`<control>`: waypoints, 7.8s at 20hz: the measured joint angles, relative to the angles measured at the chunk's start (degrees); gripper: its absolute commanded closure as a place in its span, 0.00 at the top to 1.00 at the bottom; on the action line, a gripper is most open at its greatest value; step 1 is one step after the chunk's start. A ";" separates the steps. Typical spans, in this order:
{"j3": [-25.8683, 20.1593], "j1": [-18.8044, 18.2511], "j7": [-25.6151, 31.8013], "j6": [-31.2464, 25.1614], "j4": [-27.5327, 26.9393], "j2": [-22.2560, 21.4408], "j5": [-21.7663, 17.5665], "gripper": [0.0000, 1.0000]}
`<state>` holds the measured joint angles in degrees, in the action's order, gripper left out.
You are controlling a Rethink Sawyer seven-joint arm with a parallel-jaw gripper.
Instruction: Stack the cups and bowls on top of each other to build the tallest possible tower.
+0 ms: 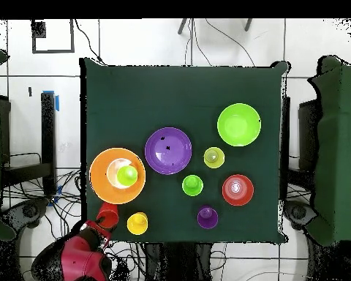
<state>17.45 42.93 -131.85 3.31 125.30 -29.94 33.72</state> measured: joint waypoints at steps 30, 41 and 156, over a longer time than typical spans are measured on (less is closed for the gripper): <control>9.56 3.02 0.00 -18.84 -9.00 -7.33 -0.08 1.00; 8.96 0.46 0.00 -17.18 -8.57 -7.33 -0.08 1.00; 1.37 -2.56 -1.19 -1.60 -2.71 -6.10 2.89 1.00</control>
<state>18.82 40.37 -133.04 1.71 122.59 -36.04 36.62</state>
